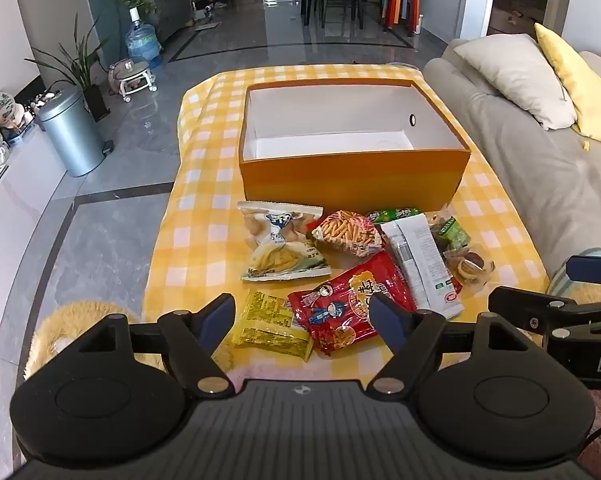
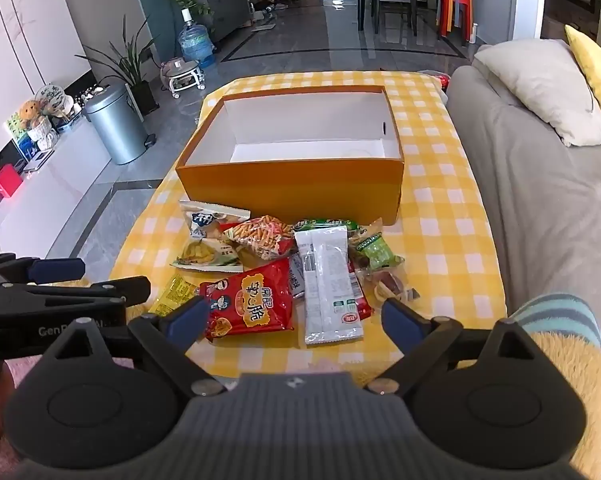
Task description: Organize snacks
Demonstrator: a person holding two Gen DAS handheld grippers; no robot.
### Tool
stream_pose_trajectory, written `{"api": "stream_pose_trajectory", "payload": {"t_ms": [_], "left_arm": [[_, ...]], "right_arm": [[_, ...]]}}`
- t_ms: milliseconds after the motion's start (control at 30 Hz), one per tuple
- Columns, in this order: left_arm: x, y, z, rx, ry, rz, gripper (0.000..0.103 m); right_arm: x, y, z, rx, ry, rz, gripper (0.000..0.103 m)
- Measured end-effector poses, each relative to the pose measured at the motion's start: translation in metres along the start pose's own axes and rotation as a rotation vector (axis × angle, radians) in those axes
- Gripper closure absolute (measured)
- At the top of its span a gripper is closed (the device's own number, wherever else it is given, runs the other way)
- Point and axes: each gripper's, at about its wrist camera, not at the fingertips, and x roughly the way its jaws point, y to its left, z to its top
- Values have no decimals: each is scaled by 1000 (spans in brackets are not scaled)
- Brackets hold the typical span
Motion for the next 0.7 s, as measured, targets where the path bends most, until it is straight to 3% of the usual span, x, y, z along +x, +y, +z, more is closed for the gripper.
{"api": "stream_pose_trajectory", "payload": {"t_ms": [700], "left_arm": [[6, 4, -2, -24, 34, -13, 17]], "right_arm": [[3, 6, 2, -22, 5, -16, 10]]}}
